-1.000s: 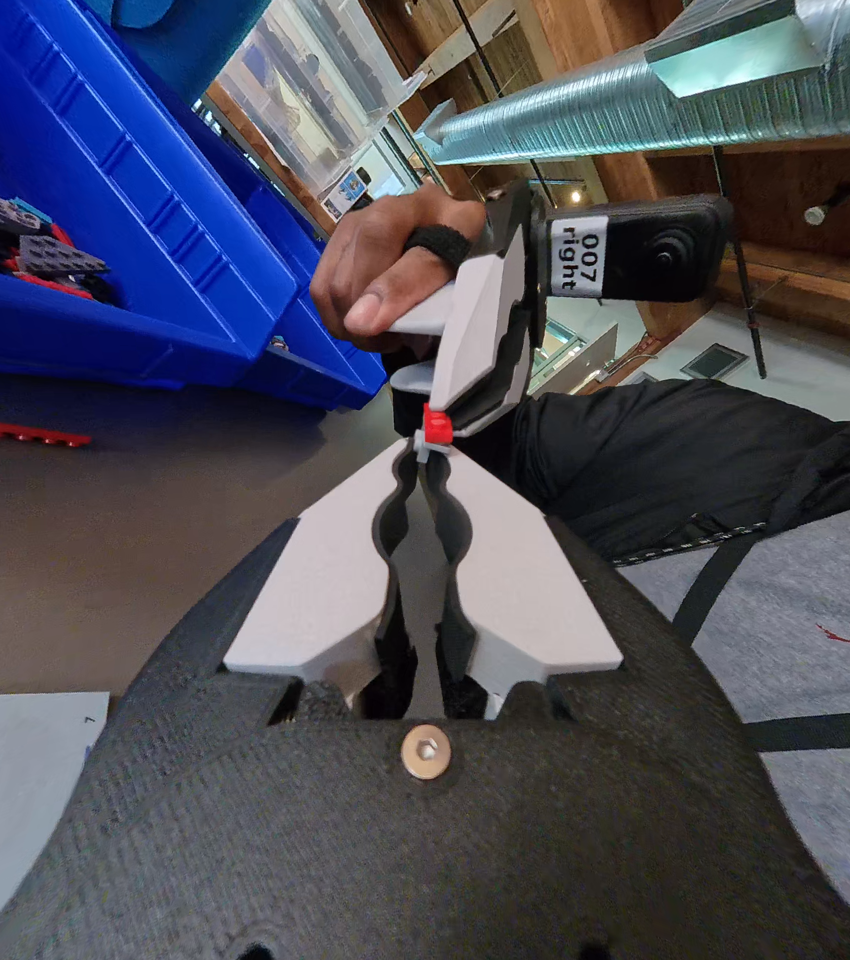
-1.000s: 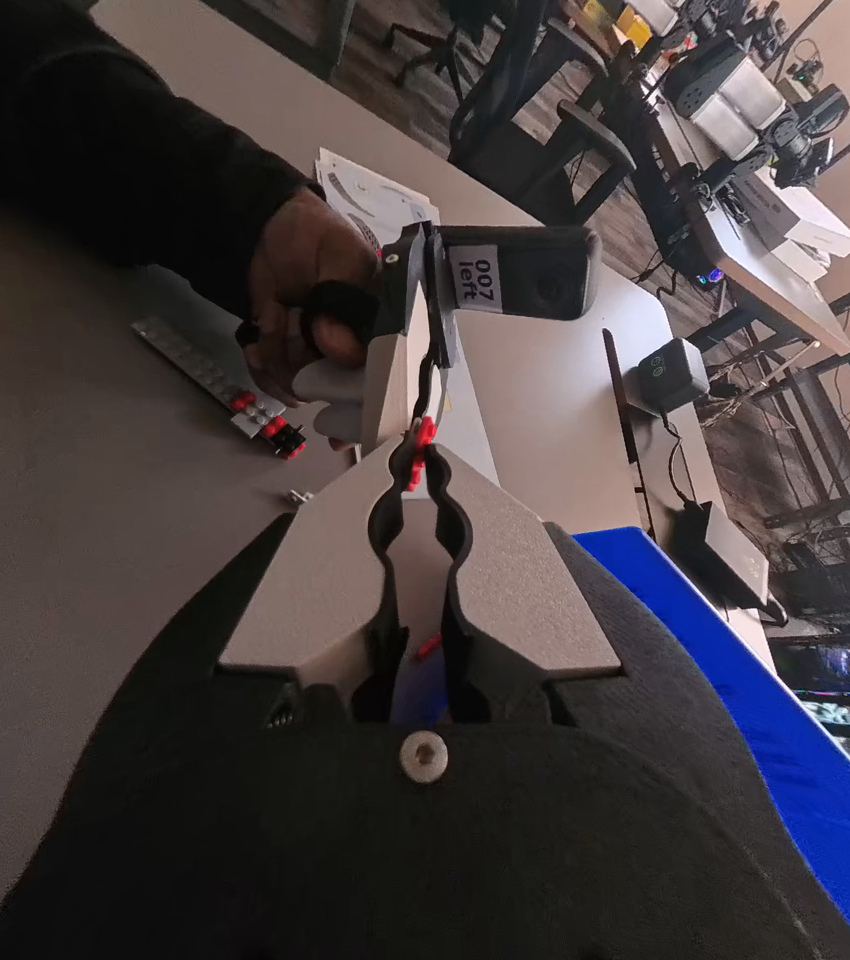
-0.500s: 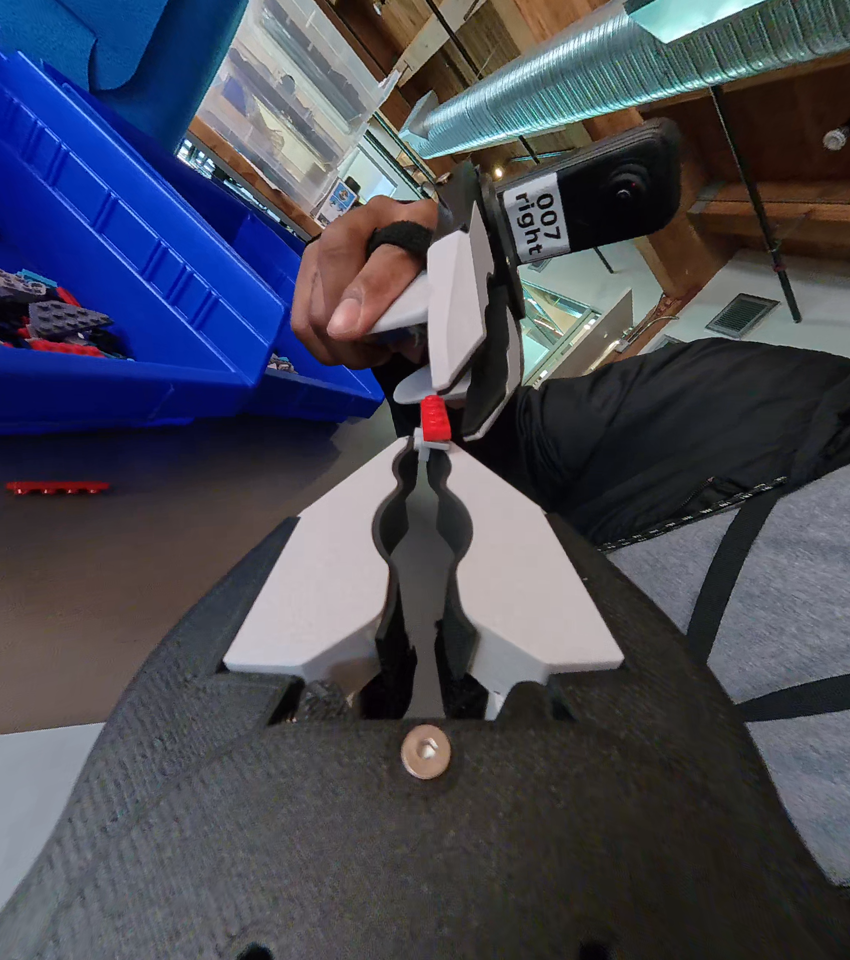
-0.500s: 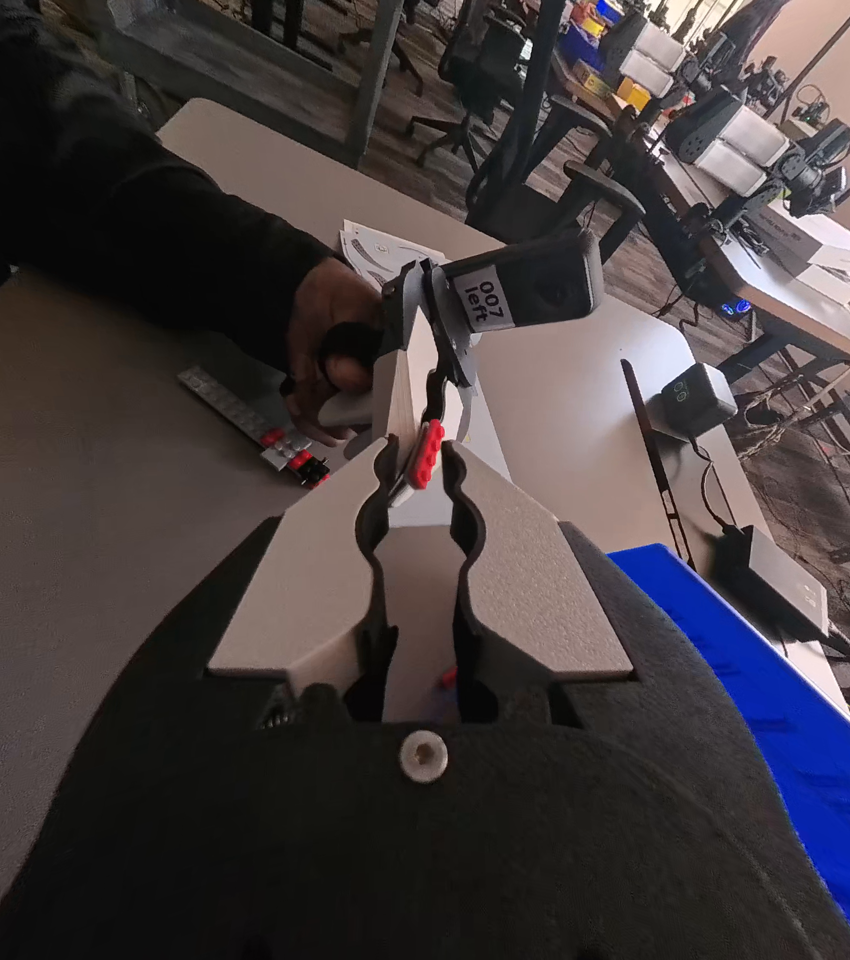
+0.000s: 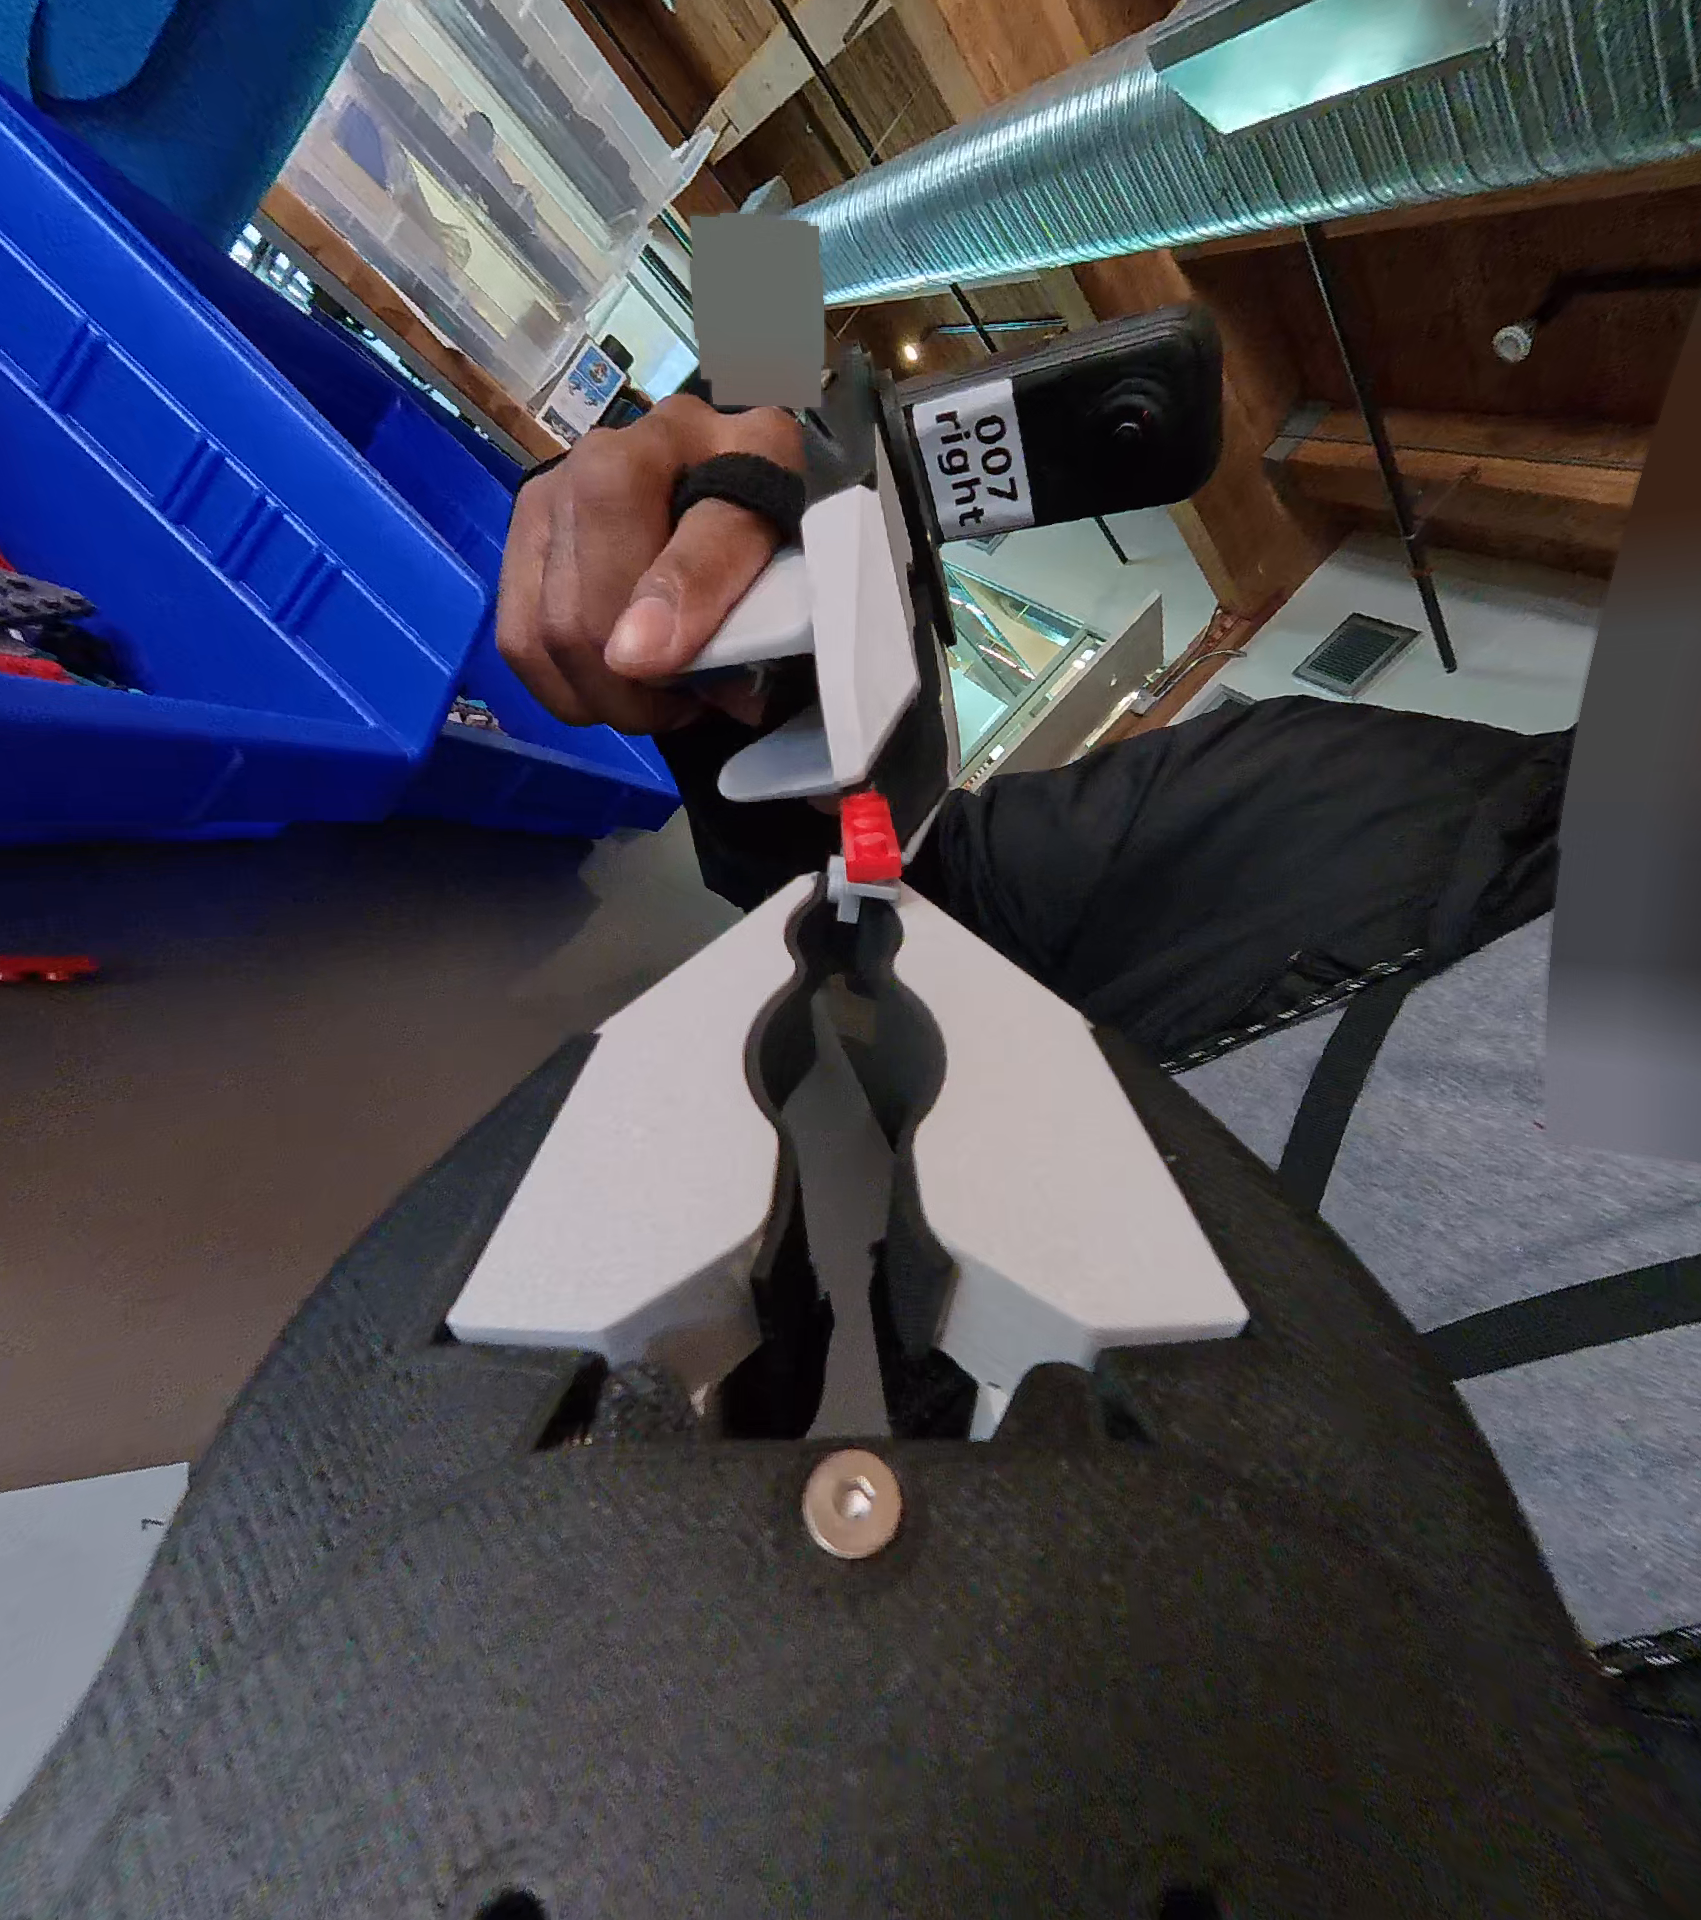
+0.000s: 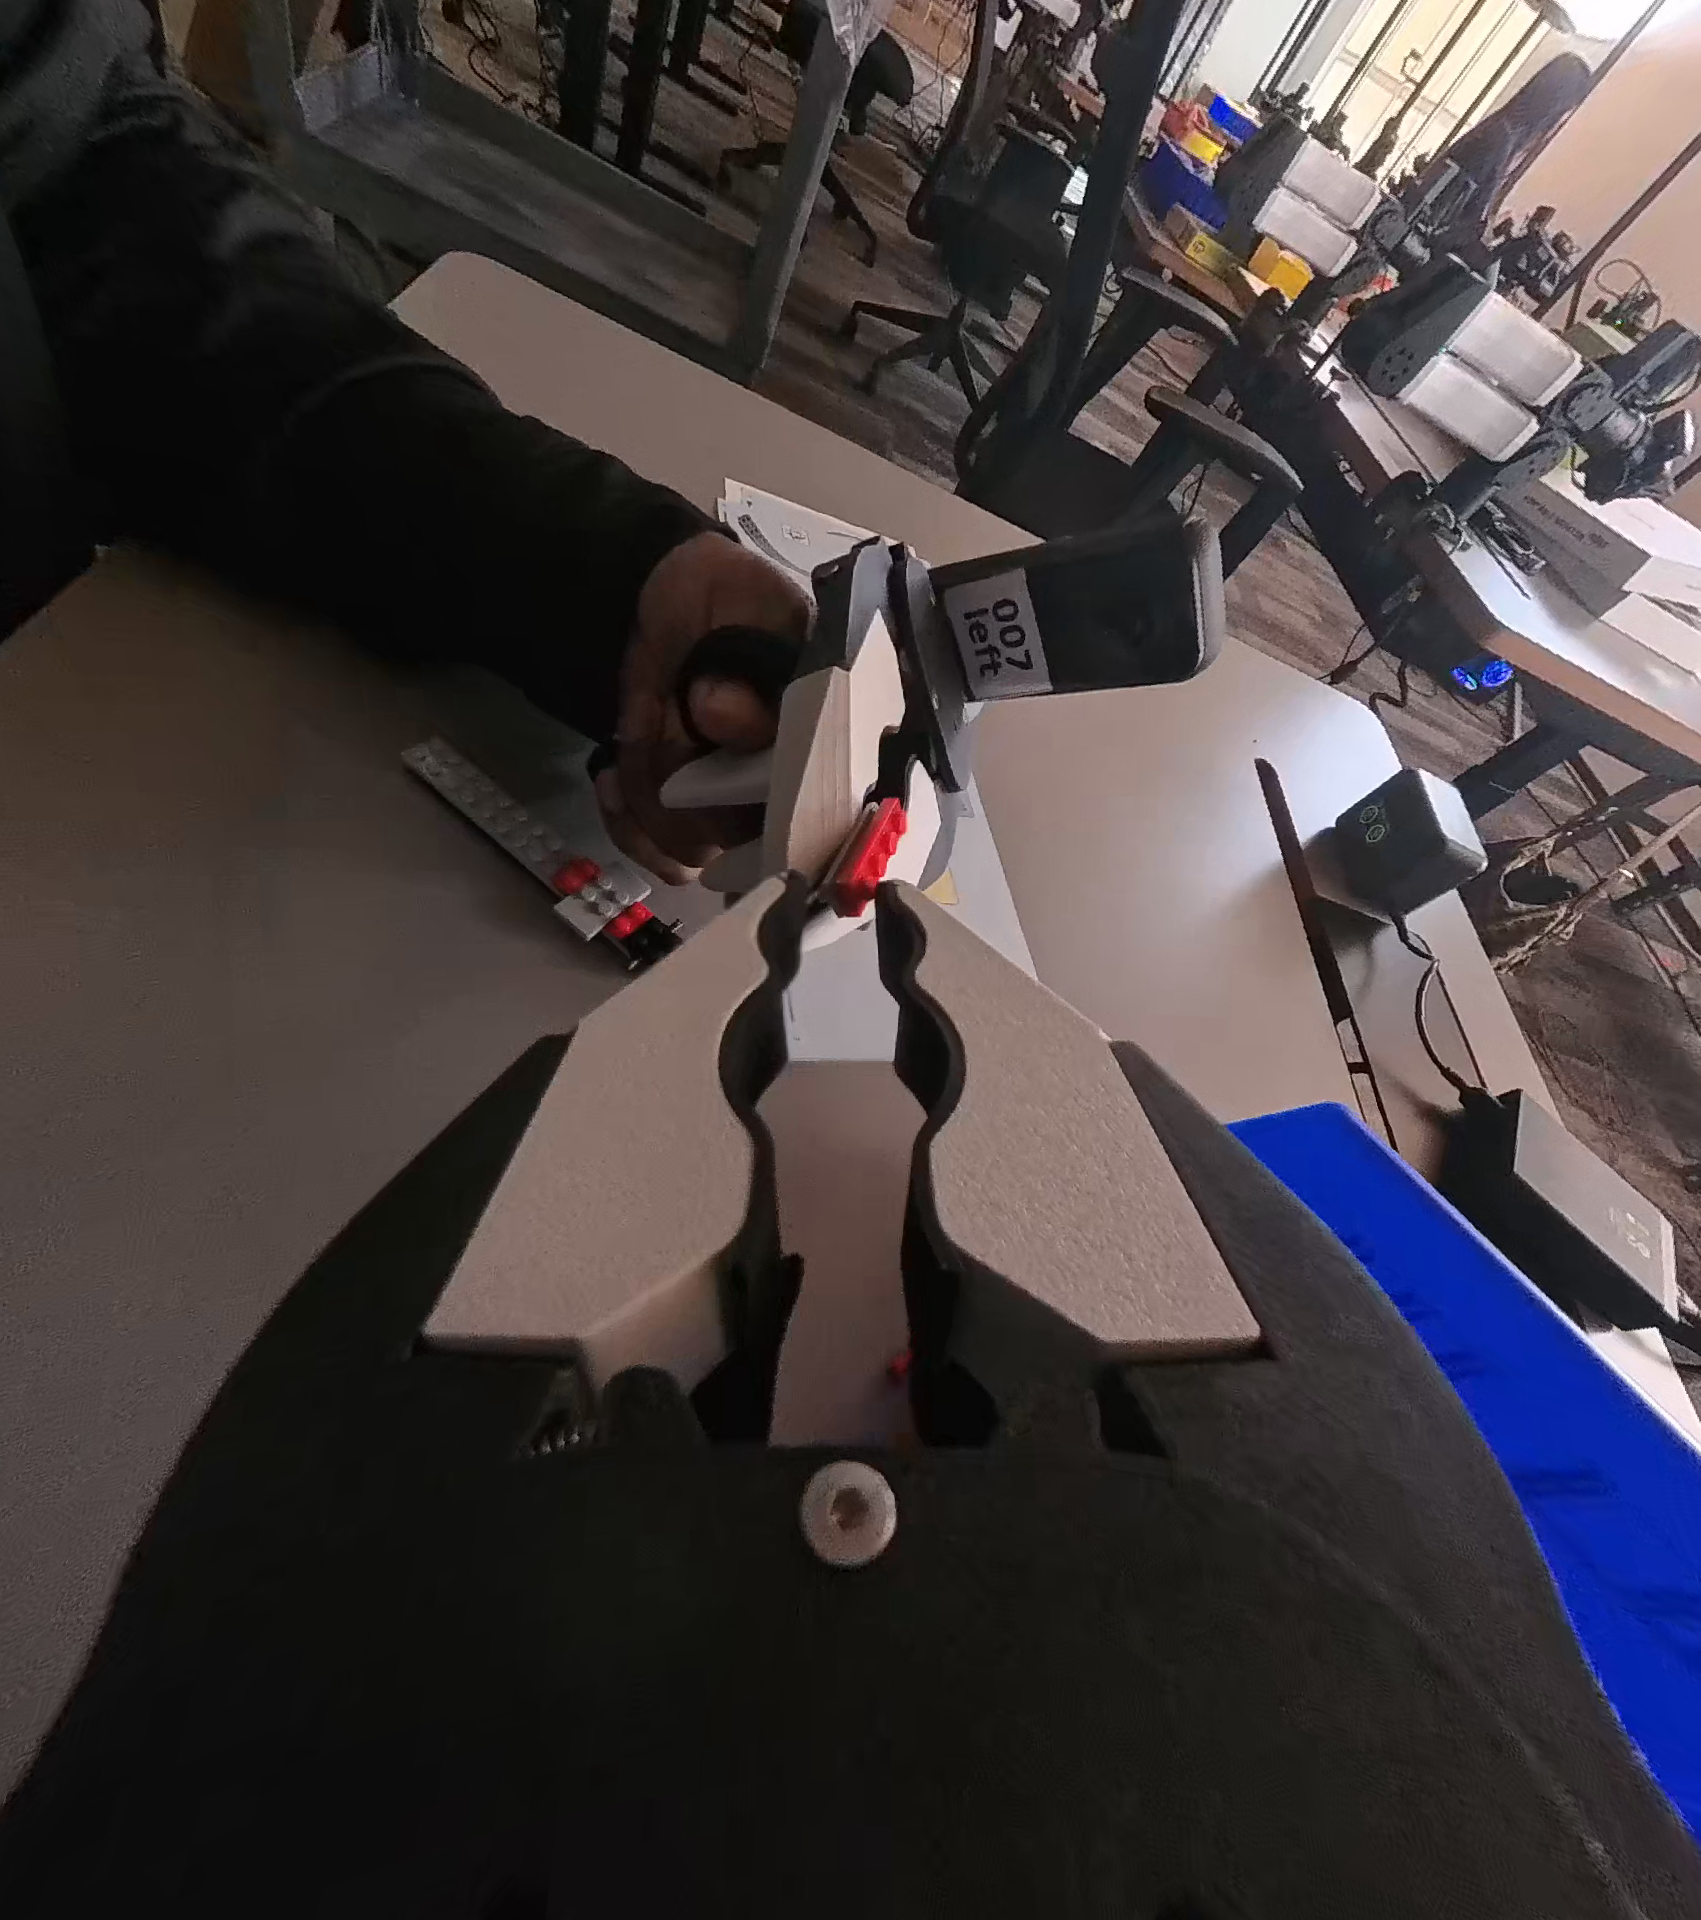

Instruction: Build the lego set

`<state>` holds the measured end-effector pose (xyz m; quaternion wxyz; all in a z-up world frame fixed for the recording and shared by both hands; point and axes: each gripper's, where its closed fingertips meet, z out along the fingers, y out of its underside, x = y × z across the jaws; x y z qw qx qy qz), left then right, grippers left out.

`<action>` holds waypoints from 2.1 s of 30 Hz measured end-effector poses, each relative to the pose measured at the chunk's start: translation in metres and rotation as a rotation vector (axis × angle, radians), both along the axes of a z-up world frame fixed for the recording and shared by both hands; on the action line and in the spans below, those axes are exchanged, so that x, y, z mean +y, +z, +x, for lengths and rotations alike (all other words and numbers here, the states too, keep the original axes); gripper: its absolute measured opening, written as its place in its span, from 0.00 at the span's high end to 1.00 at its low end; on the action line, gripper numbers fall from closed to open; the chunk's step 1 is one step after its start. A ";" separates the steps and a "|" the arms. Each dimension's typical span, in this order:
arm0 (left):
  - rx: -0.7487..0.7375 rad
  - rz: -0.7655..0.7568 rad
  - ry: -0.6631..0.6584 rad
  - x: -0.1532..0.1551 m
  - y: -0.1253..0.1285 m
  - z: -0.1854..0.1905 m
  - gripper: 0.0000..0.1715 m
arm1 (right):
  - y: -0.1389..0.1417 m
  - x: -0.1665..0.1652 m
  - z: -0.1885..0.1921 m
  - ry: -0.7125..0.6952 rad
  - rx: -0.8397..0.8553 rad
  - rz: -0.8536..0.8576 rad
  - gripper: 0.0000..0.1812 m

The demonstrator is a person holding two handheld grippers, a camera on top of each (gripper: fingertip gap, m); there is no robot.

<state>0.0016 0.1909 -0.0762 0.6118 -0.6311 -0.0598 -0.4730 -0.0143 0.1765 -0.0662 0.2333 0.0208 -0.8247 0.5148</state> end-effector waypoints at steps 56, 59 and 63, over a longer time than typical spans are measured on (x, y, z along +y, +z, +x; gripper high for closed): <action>0.324 0.190 0.133 -0.011 0.020 0.001 0.95 | 0.009 0.003 0.017 -0.043 -0.055 -0.314 0.94; 0.363 0.197 0.137 -0.012 0.019 0.002 0.96 | 0.008 0.002 0.017 -0.037 -0.067 -0.322 0.94; 0.411 0.204 0.167 -0.012 0.019 0.000 0.96 | 0.010 0.003 0.015 -0.051 -0.096 -0.347 0.94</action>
